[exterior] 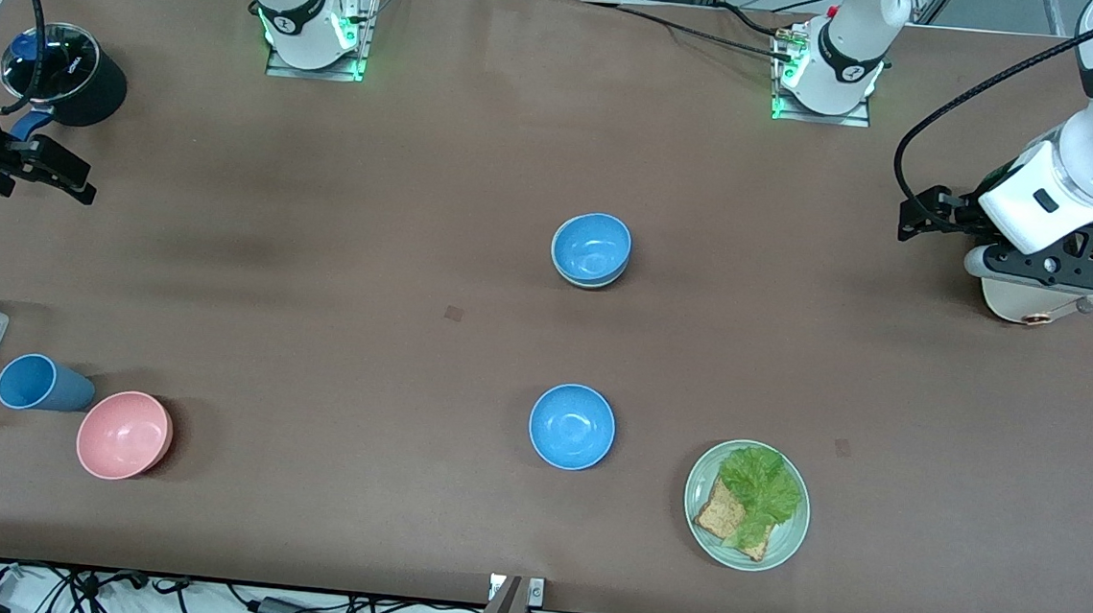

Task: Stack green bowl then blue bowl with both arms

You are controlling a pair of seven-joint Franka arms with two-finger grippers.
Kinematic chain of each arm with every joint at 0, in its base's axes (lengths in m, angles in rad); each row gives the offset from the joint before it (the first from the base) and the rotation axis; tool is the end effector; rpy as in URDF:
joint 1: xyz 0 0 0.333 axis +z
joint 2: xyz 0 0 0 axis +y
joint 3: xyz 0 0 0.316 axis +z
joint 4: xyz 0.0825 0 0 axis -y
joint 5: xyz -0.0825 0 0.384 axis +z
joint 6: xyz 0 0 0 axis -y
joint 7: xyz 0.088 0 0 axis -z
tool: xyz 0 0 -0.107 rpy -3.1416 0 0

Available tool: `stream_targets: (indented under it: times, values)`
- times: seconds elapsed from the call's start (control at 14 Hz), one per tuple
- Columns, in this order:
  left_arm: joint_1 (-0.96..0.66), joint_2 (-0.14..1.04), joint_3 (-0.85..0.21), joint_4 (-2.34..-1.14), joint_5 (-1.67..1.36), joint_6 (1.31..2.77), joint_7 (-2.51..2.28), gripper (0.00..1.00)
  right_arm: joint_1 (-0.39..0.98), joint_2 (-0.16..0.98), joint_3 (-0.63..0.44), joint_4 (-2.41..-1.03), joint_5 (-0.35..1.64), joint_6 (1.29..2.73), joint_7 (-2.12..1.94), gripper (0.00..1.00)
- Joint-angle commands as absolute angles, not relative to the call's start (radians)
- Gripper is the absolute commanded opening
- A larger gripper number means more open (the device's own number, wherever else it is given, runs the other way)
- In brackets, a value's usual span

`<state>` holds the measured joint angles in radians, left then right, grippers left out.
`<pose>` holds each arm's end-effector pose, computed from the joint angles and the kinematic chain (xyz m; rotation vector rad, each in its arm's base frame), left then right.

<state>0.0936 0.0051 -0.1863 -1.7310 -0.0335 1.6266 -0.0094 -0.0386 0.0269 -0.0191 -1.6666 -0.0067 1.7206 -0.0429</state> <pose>0.5496 -0.0543 0.5509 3.1057 -0.1237 -0.1727 0.5721 -0.0335 0.5770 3.1327 -0.0217 0.0418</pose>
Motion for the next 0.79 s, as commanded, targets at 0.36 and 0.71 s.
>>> stream_targets:
  times: [0.36,0.71]
  values:
    - [0.107,0.014,-0.189,-1.7,-0.006,1.632,0.057,1.0,-0.037,0.011,-0.02,-1.671,-0.009,1.707,-0.04,1.0]
    - [0.109,0.028,-0.192,-1.681,-0.009,1.629,0.063,1.0,-0.037,0.011,-0.02,-1.671,-0.009,1.706,-0.04,1.0]
